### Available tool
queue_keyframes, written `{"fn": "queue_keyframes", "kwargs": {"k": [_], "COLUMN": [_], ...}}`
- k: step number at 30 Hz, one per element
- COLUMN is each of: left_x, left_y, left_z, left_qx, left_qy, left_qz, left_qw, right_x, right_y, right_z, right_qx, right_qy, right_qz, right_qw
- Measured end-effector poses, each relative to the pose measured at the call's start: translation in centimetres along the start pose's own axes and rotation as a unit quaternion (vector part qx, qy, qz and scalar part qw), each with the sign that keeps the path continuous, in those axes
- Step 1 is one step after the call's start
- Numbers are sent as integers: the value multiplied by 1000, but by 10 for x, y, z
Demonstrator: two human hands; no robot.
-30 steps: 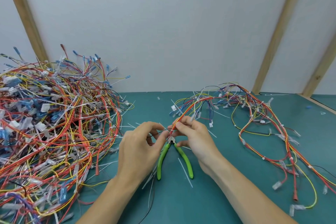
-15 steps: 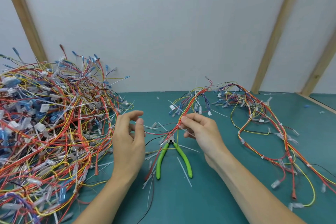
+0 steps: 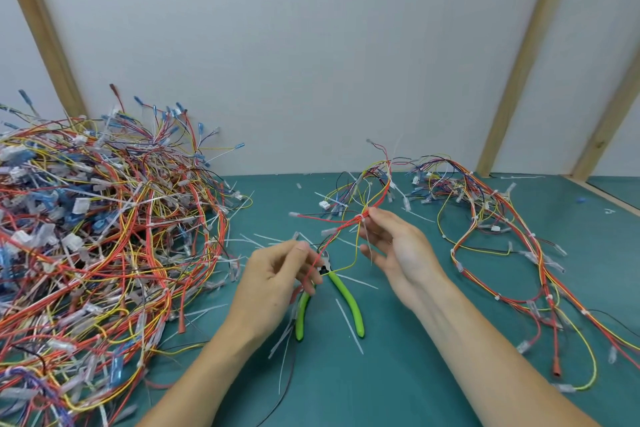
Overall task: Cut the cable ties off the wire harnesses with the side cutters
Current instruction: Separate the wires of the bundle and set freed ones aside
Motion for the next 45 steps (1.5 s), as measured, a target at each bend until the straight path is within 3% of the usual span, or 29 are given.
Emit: {"fn": "queue_keyframes", "kwargs": {"k": [4, 12, 19, 28, 45], "left_x": [0, 8, 7, 6, 3], "left_y": [-6, -15, -20, -20, -18], "left_z": [7, -20, -36, -39, -47], "left_qx": [-8, -47, -42, -7, 38], "left_qy": [-53, 101, 173, 191, 228], "left_qz": [-21, -49, -67, -47, -42], "left_qw": [998, 993, 982, 980, 972], "right_x": [4, 5, 0, -5, -3], "right_y": [0, 3, 6, 10, 14], "right_z": [-7, -12, 4, 12, 15], "right_qx": [23, 21, 96, 113, 75], "right_qy": [12, 25, -21, -42, -87], "right_qz": [1, 15, 65, 97, 71], "right_qw": [1000, 999, 993, 988, 991]}}
Point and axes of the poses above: each hand's wrist, its own x-axis towards the middle knuckle, its own z-axis out of the palm, y = z × x, the point moved 7 cm from there along x, towards the middle knuckle, and after that the axes turned 6 degrees about x, right-handed, at the moved point
